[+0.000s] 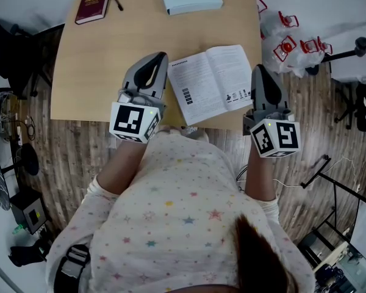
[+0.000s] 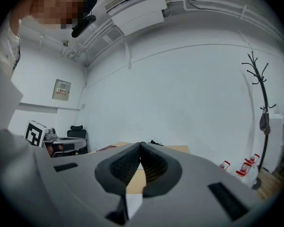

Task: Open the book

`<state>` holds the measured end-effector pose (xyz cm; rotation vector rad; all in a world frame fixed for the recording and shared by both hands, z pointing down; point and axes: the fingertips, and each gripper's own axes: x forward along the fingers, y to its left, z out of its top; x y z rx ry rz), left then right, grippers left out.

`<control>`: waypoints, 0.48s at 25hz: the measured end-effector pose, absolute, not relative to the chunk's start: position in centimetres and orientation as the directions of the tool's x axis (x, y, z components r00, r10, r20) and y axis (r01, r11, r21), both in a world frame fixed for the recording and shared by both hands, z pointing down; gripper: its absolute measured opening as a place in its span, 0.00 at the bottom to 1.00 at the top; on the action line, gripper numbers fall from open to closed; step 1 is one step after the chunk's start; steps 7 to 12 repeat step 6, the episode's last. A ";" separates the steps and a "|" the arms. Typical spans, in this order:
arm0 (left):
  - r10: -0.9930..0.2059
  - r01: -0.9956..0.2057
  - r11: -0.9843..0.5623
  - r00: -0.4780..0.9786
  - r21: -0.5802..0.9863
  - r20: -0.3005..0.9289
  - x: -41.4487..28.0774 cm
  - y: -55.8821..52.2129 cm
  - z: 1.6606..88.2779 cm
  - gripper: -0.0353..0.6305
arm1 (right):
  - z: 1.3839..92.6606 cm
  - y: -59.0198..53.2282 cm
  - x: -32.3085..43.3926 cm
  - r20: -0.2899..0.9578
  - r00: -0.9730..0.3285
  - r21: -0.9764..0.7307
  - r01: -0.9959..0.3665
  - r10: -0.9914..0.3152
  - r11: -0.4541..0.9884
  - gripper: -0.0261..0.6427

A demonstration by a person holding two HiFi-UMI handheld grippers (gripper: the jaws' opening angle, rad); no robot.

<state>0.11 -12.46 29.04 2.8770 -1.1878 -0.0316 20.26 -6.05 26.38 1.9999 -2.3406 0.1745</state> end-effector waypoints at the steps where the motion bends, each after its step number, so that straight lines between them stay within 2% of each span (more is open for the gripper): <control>1: -0.706 -0.705 -0.708 0.709 0.034 -0.006 0.1 -12.3 29.1 0.08 | 26.4 -5.9 20.3 0.117 -0.158 -0.050 -0.987 -0.981 0.153 0.04; 12: -0.701 -0.701 -0.713 0.713 0.037 0.000 0.0 -11.8 29.1 0.08 | 26.4 -5.4 20.4 0.113 -0.154 -0.055 -0.987 -0.982 0.148 0.04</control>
